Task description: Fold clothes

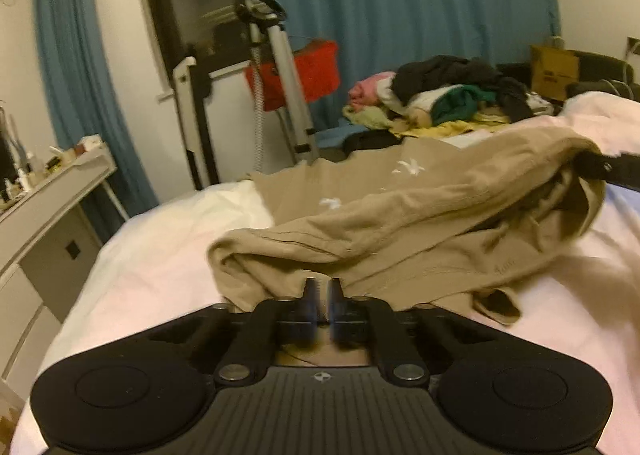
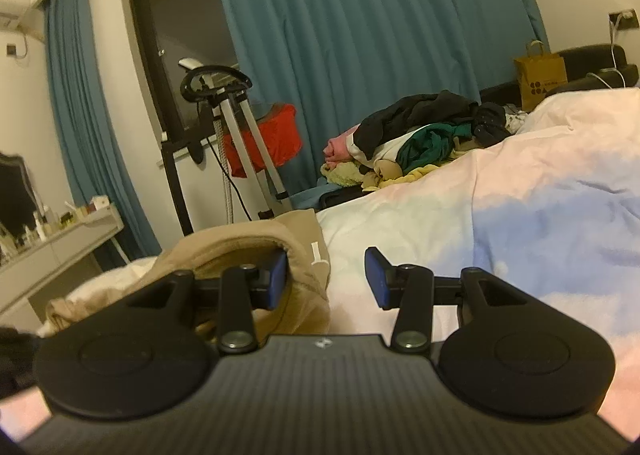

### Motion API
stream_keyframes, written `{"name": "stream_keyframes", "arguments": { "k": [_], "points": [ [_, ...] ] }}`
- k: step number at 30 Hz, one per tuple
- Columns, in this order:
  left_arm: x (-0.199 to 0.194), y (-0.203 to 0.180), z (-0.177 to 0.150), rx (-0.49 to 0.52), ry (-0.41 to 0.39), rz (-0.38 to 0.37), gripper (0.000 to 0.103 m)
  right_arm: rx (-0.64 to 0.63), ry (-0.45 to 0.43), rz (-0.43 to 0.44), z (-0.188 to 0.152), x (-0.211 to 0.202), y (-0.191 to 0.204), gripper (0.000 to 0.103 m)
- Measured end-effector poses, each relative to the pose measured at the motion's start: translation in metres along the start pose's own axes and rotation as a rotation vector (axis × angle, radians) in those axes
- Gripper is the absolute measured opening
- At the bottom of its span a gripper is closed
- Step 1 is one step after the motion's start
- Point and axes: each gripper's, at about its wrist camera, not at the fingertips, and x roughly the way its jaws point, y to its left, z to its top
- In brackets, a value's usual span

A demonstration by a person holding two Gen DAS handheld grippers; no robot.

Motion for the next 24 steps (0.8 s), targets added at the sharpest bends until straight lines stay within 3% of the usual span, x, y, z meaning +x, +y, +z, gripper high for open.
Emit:
{"name": "stream_keyframes", "arguments": {
  "k": [3, 6, 11, 13, 17, 19, 21, 24],
  "points": [
    [-0.017, 0.015, 0.005, -0.061, -0.07, 0.002, 0.004, -0.031, 0.017, 0.018, -0.003, 0.001, 0.005, 0.046],
    [-0.052, 0.032, 0.011, -0.153, -0.179, -0.079, 0.004, -0.058, 0.03, 0.041, -0.006, -0.001, 0.01, 0.05],
    [-0.104, 0.04, 0.005, -0.187, -0.326, -0.214, 0.004, -0.104, 0.058, 0.075, -0.012, -0.008, 0.019, 0.077],
    [-0.111, 0.043, 0.005, -0.204, -0.335, -0.241, 0.004, -0.125, 0.079, 0.086, -0.016, -0.012, 0.022, 0.084],
    [-0.12, 0.047, 0.003, -0.241, -0.342, -0.289, 0.004, -0.163, 0.161, 0.073, -0.024, -0.011, 0.029, 0.084],
    [-0.12, 0.057, 0.002, -0.289, -0.36, -0.32, 0.004, -0.192, 0.187, 0.028, -0.026, -0.007, 0.033, 0.084],
    [-0.121, 0.066, 0.001, -0.331, -0.369, -0.326, 0.004, -0.205, 0.167, -0.073, -0.025, -0.006, 0.035, 0.084],
    [-0.122, 0.067, 0.001, -0.332, -0.375, -0.328, 0.003, -0.175, 0.02, -0.212, -0.016, -0.024, 0.028, 0.084]
  ]
}}
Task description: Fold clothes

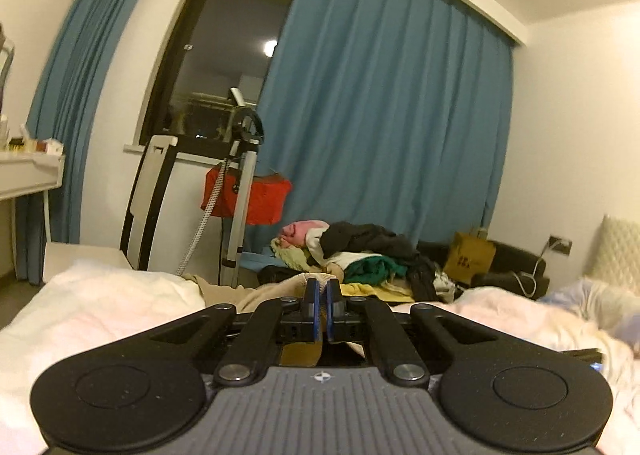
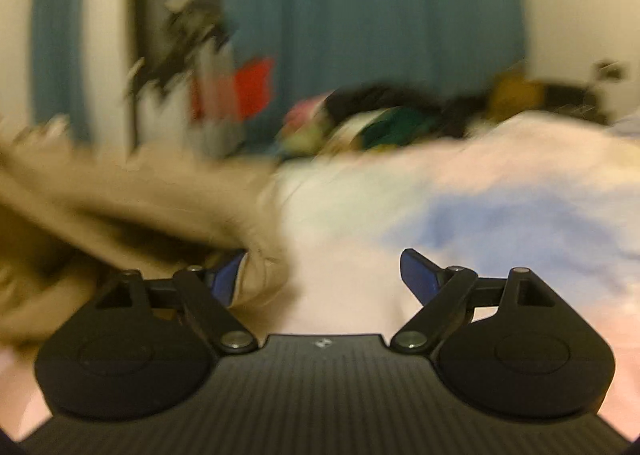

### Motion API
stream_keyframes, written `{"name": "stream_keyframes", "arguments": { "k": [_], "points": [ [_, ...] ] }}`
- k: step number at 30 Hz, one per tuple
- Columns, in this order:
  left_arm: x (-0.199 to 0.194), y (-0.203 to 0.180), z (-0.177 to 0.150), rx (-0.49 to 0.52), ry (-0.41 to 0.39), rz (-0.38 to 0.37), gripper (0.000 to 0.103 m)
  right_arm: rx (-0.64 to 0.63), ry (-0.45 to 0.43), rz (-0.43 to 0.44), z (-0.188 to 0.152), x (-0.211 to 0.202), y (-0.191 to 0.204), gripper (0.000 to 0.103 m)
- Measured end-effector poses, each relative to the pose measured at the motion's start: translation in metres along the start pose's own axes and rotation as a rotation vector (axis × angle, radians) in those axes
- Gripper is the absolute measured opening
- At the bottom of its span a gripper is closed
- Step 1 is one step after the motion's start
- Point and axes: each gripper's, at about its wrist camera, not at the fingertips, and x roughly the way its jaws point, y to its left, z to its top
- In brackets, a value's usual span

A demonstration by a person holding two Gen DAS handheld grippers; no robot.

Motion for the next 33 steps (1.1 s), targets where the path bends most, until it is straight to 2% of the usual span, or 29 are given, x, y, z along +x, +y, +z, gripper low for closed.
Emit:
{"name": "stream_keyframes", "arguments": {
  "k": [4, 8, 9, 11, 13, 14, 16, 17, 20, 21, 22, 24, 27, 30, 32, 33],
  "points": [
    [-0.001, -0.001, 0.0, 0.007, -0.006, -0.004, 0.003, 0.086, -0.163, 0.028, 0.013, -0.028, -0.018, 0.084],
    [-0.003, -0.001, 0.0, 0.014, -0.013, -0.008, 0.003, 0.148, -0.231, 0.016, 0.011, -0.044, -0.032, 0.085],
    [-0.003, -0.001, 0.0, 0.016, -0.015, -0.009, 0.004, 0.151, -0.21, 0.003, 0.009, -0.043, -0.034, 0.086],
    [-0.004, -0.004, -0.001, 0.029, -0.001, -0.006, 0.004, 0.122, -0.112, -0.015, 0.004, -0.029, -0.034, 0.085],
    [-0.003, -0.004, -0.003, 0.036, 0.017, 0.006, 0.004, 0.088, 0.012, 0.031, -0.004, -0.01, -0.033, 0.085],
    [-0.003, -0.004, -0.004, 0.04, 0.028, 0.019, 0.004, 0.072, 0.07, 0.082, -0.009, -0.001, -0.031, 0.085],
    [-0.002, -0.001, -0.005, 0.041, 0.055, 0.046, 0.004, 0.042, 0.145, 0.158, -0.016, 0.012, -0.023, 0.085],
    [-0.001, 0.002, -0.006, 0.036, 0.079, 0.062, 0.004, 0.031, 0.156, 0.176, -0.018, 0.016, -0.02, 0.085],
    [0.003, 0.009, -0.011, 0.033, 0.147, 0.113, 0.004, 0.001, 0.135, 0.227, -0.016, 0.017, -0.012, 0.065],
    [0.005, 0.011, -0.012, 0.033, 0.167, 0.131, 0.004, -0.007, 0.125, 0.241, -0.016, 0.017, -0.01, 0.052],
    [0.008, 0.012, -0.014, 0.034, 0.19, 0.148, 0.004, -0.014, 0.115, 0.255, -0.015, 0.016, -0.008, 0.033],
    [0.014, 0.014, -0.016, 0.042, 0.232, 0.184, 0.005, -0.019, 0.082, 0.274, -0.013, 0.008, -0.006, 0.014],
    [0.021, 0.015, -0.02, 0.069, 0.293, 0.235, 0.011, -0.006, 0.019, 0.321, -0.002, 0.0, -0.001, 0.013],
    [0.024, 0.01, -0.02, 0.102, 0.31, 0.258, 0.027, 0.012, -0.019, 0.361, 0.009, -0.006, 0.001, 0.013],
    [0.024, 0.005, -0.019, 0.133, 0.301, 0.267, 0.047, 0.023, -0.036, 0.383, 0.016, -0.01, 0.002, 0.013],
    [0.023, 0.0, -0.018, 0.149, 0.286, 0.263, 0.051, 0.029, -0.044, 0.394, 0.019, -0.012, 0.003, 0.013]
  ]
}}
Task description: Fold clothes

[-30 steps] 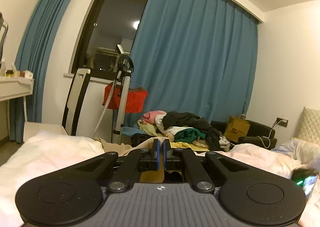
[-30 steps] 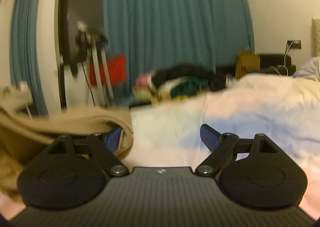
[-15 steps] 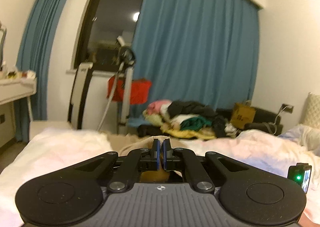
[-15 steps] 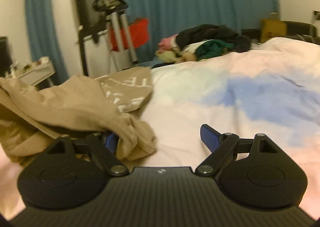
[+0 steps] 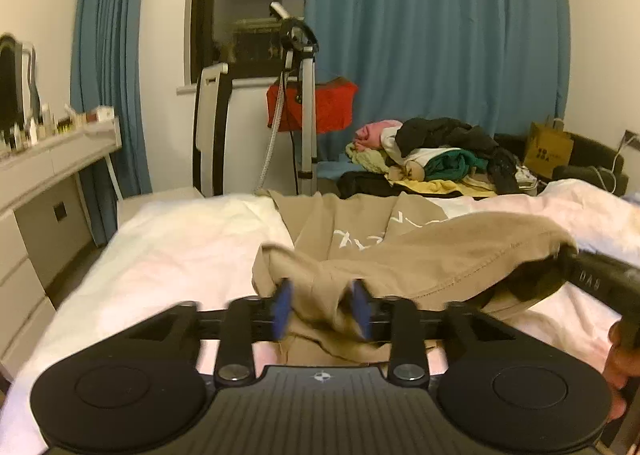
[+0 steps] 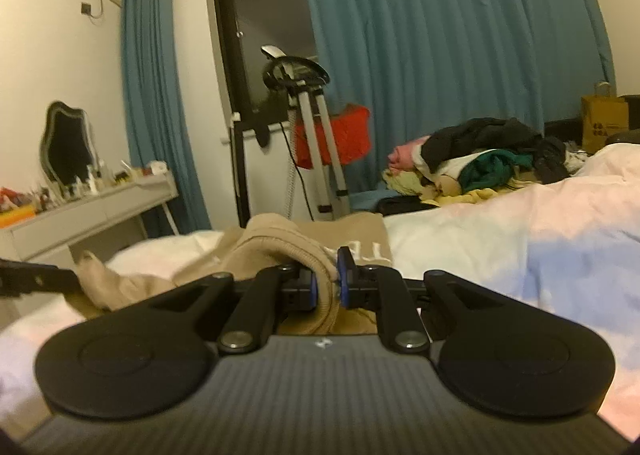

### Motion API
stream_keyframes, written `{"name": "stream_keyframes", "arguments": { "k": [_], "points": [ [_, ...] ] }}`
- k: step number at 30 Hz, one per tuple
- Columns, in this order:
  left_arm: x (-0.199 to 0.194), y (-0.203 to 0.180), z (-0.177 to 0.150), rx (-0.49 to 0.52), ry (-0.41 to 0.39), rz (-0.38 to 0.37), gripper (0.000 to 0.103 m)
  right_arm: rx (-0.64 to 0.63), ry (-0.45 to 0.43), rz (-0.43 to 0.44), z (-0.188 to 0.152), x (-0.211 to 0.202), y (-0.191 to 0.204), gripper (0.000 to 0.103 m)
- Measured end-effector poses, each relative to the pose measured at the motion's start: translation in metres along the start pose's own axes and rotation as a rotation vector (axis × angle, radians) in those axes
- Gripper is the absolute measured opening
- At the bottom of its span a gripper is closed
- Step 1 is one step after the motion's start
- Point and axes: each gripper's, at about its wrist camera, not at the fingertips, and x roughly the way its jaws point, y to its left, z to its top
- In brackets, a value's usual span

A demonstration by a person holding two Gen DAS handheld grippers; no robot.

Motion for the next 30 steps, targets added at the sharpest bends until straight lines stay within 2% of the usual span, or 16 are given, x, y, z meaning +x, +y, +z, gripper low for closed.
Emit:
{"name": "stream_keyframes", "arguments": {
  "k": [5, 9, 13, 17, 19, 20, 23, 25, 27, 30],
  "points": [
    [-0.012, -0.027, 0.004, 0.092, -0.098, -0.026, 0.079, 0.023, -0.01, 0.034, 0.01, -0.004, 0.003, 0.013],
    [-0.01, -0.064, -0.005, 0.253, -0.148, -0.089, 0.083, 0.064, -0.007, 0.042, 0.012, -0.004, 0.002, 0.013],
    [0.017, -0.104, -0.016, 0.353, -0.144, -0.061, 0.085, 0.121, -0.008, 0.04, 0.013, -0.005, -0.003, 0.013],
    [0.053, -0.127, -0.031, 0.433, -0.108, 0.065, 0.083, 0.173, -0.026, 0.042, 0.016, -0.009, -0.011, 0.013],
    [0.058, -0.125, -0.035, 0.44, -0.132, 0.158, 0.082, 0.187, -0.042, 0.027, 0.017, -0.012, -0.014, 0.013],
    [0.056, -0.119, -0.032, 0.405, -0.148, 0.193, 0.082, 0.195, -0.049, 0.019, 0.017, -0.013, -0.016, 0.013],
    [0.039, -0.09, -0.013, 0.198, -0.193, 0.255, 0.087, 0.244, -0.057, -0.016, 0.016, -0.01, -0.026, 0.013],
    [0.029, -0.073, -0.006, 0.087, -0.2, 0.334, 0.087, 0.227, -0.061, -0.069, 0.013, -0.01, -0.03, 0.013],
    [0.025, -0.057, -0.003, 0.028, -0.141, 0.357, 0.087, 0.201, -0.062, -0.124, 0.011, -0.009, -0.031, 0.013],
    [0.023, -0.042, -0.005, 0.005, -0.032, 0.365, 0.087, 0.162, -0.044, -0.19, 0.007, -0.004, -0.033, 0.014]
  ]
}}
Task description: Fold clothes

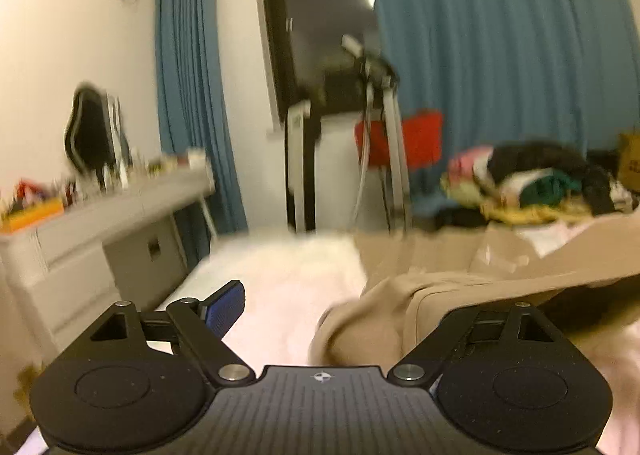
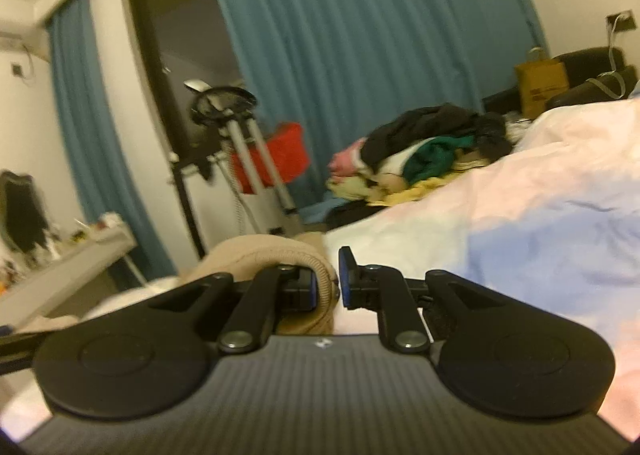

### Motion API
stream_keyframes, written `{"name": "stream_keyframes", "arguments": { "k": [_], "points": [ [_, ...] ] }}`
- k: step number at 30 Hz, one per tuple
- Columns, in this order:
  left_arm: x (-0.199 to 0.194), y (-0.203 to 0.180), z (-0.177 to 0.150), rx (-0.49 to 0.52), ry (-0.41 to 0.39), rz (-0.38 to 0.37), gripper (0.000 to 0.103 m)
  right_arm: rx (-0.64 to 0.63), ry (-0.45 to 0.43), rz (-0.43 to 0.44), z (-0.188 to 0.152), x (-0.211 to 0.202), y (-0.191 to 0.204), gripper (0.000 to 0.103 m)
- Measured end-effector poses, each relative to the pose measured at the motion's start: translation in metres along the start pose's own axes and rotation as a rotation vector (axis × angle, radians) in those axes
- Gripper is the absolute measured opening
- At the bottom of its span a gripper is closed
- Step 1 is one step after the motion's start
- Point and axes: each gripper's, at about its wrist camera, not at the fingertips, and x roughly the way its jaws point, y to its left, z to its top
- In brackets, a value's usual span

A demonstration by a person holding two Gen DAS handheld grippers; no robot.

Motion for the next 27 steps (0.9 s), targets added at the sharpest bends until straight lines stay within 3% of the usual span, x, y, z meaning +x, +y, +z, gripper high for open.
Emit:
{"name": "stream_keyframes", "arguments": {
  "k": [2, 4, 6, 9, 10, 14, 18, 22, 27],
  "points": [
    [-0.001, 0.001, -0.001, 0.056, 0.036, 0.025, 0.087, -0.085, -0.005, -0.045, -0.006, 0.0, 0.004, 0.022],
    [-0.006, 0.0, -0.001, 0.119, 0.039, 0.074, 0.087, -0.213, -0.012, -0.12, -0.014, 0.001, 0.013, 0.052],
    [-0.009, 0.003, -0.002, 0.113, 0.028, 0.087, 0.087, -0.318, 0.05, -0.19, -0.025, 0.007, 0.016, 0.067],
    [-0.013, 0.024, 0.007, -0.043, 0.004, 0.008, 0.088, -0.322, 0.199, -0.194, -0.038, 0.01, 0.007, 0.067],
    [-0.019, 0.03, 0.012, -0.08, -0.014, -0.005, 0.088, -0.3, 0.206, -0.195, -0.036, 0.004, 0.005, 0.067],
    [-0.045, 0.052, 0.033, -0.162, -0.099, -0.006, 0.088, -0.352, 0.058, -0.18, 0.008, -0.032, 0.028, 0.067],
    [-0.08, 0.077, 0.074, -0.227, -0.176, -0.017, 0.088, -0.355, -0.059, -0.154, 0.082, -0.072, 0.059, 0.067],
    [-0.123, 0.109, 0.147, -0.281, -0.267, -0.026, 0.088, -0.377, -0.172, -0.122, 0.161, -0.117, 0.093, 0.067],
    [-0.207, 0.15, 0.24, -0.313, -0.462, -0.039, 0.091, -0.393, -0.36, -0.077, 0.255, -0.196, 0.128, 0.067]
  ]
}}
